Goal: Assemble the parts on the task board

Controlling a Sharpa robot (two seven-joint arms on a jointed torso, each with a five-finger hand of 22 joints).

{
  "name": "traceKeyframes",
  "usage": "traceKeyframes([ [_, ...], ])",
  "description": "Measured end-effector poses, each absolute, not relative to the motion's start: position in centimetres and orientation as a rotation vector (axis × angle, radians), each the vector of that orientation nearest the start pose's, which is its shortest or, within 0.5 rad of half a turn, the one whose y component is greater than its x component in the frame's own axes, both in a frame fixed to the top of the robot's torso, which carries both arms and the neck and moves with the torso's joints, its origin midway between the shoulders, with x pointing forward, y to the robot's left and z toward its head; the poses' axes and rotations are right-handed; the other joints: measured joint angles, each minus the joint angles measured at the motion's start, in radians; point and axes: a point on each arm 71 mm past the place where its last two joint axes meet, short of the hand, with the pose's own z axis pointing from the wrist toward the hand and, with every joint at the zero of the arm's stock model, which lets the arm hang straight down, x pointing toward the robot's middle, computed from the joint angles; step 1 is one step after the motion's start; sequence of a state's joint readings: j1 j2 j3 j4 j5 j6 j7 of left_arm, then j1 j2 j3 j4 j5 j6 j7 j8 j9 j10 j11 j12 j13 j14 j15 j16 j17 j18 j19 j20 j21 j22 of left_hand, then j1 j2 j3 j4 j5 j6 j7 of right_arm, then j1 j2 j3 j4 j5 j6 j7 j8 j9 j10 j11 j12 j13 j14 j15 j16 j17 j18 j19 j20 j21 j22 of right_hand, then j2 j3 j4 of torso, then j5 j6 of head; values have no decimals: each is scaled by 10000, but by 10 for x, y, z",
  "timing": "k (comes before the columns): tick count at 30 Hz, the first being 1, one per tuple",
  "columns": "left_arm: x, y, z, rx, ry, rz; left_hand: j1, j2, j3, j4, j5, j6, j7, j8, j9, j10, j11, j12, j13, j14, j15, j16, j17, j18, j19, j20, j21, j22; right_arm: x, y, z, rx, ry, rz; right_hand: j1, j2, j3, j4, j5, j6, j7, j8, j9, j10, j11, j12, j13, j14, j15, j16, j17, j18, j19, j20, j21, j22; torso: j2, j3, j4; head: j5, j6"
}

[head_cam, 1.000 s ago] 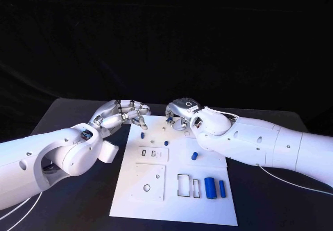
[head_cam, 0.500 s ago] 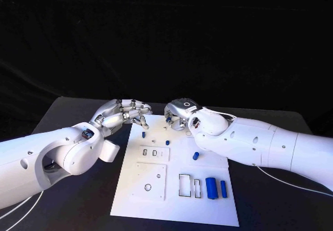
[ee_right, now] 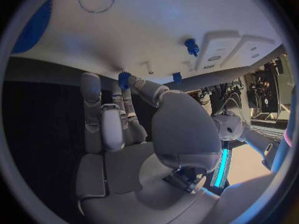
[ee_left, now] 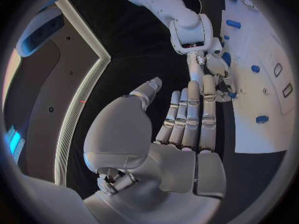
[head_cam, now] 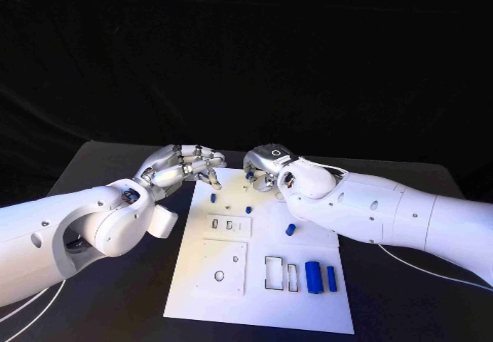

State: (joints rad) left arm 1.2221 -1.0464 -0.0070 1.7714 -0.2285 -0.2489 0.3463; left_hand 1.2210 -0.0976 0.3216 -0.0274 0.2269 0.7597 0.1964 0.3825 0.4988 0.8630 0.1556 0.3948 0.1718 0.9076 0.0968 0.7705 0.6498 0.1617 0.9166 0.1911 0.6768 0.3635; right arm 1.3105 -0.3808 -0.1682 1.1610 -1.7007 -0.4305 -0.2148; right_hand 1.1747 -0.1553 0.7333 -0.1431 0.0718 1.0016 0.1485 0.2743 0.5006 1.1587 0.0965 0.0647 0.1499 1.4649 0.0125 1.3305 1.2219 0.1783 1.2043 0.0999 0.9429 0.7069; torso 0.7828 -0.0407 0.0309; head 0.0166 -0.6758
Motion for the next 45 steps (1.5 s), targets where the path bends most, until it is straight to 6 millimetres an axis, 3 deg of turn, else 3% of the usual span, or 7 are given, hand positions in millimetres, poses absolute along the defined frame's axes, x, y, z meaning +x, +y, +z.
traceKeyframes([
  [8, 443, 224, -135, -8208, 15152, -15977, 0, 0, -28, 28, 0, 0, 0, 0, 0, 0, 0, 0, 0, 0, 0, 0, -9, 1, 0, 0, 0, 0, 537, -61, -173, -4362, 14355, 5006, -103, -443, 14, 62, 1, -700, 268, -479, -117, -1017, 216, 0, -301, 0, 177, -69, -269, 0, -473, 182, -396, -342, 0, -8, -6, 14, -28],
  [16, 443, 225, -135, -8220, 15173, -15961, -41, -41, -24, 32, -38, -20, 20, 0, 0, 0, 0, 0, -9, 0, 0, 0, -9, 0, -37, 37, 29, 12, 535, -69, -173, -4321, 14432, 5031, 1189, -531, -2828, 1023, 154, -1500, 428, -1161, -780, -2755, 492, 160, -836, -168, 441, -660, -1375, 0, -976, 448, -1181, -826, -15, -7, -16, 24, -40],
  [21, 444, 227, -136, -8245, 15166, -15904, -41, -41, 0, 55, -38, -73, -1, 0, 0, 0, 0, 0, -8, 0, 0, 0, -9, 0, -37, 37, 38, 11, 522, -94, -171, -4171, 14557, 5193, 1403, -541, -2953, 1411, 193, -1287, 408, -1150, -896, -2520, 411, 484, -813, -166, 442, -636, -1373, 0, -969, 442, -1219, -826, -31, -2, -22, 15, -31],
  [24, 445, 229, -136, -8279, 15146, -15837, -41, -40, 0, 55, -38, -73, -1, 0, 0, -37, 37, 0, -18, 0, 0, 0, -8, -1, -73, 2, 38, 22, 513, -113, -167, -3940, 14611, 5295, 1382, -562, -2631, 1527, 193, -926, 366, -1009, -948, -1676, 301, 899, -671, -18, 295, -372, -1127, 0, -801, 283, -1208, -747, -44, -1, -50, 36, -21],
  [31, 448, 234, -137, -8366, 15105, -15700, -40, -40, 0, 55, -38, -73, -1, 0, 0, -35, 35, 0, -18, 0, 0, 0, -16, 0, -74, 1, 37, 22, 499, -157, -157, -3097, 14802, 5234, 144, -1345, -2058, 1831, 542, -477, -51, -694, -657, 729, -306, 1934, 184, 17, -166, 0, -617, -1, -138, -88, -660, 69, -133, 15, -150, 19, -8],
  [39, 452, 232, -139, -8396, 15124, -15703, -40, -40, 0, 55, -38, -73, -1, 0, -1, -35, 35, 0, -18, 1, 0, 0, -19, 0, -73, 1, 37, 21, 501, -192, -158, -1840, 15648, 4835, -339, -1196, -3252, 1554, 829, -1747, -241, 361, 922, -174, -574, 7075, 5246, 18, -383, 1417, 836, -171, 490, -211, 54, 1324, -222, 49, -204, 18, -4],
  [45, 454, 230, -142, -8411, 15155, -15711, -40, -40, -29, 83, -38, -73, -1, 0, 7, -35, 34, 0, -27, 1, -1, 0, -19, -1, -73, 1, 37, 33, 510, -206, -164, -982, 16375, 4550, -202, -1068, -3506, 1824, 871, -2174, -253, 979, 1249, 1582, -549, 11905, 10165, 17, -382, 2179, 865, -472, 1195, -234, 1327, 2890, -237, 49, -216, 9, 18],
])
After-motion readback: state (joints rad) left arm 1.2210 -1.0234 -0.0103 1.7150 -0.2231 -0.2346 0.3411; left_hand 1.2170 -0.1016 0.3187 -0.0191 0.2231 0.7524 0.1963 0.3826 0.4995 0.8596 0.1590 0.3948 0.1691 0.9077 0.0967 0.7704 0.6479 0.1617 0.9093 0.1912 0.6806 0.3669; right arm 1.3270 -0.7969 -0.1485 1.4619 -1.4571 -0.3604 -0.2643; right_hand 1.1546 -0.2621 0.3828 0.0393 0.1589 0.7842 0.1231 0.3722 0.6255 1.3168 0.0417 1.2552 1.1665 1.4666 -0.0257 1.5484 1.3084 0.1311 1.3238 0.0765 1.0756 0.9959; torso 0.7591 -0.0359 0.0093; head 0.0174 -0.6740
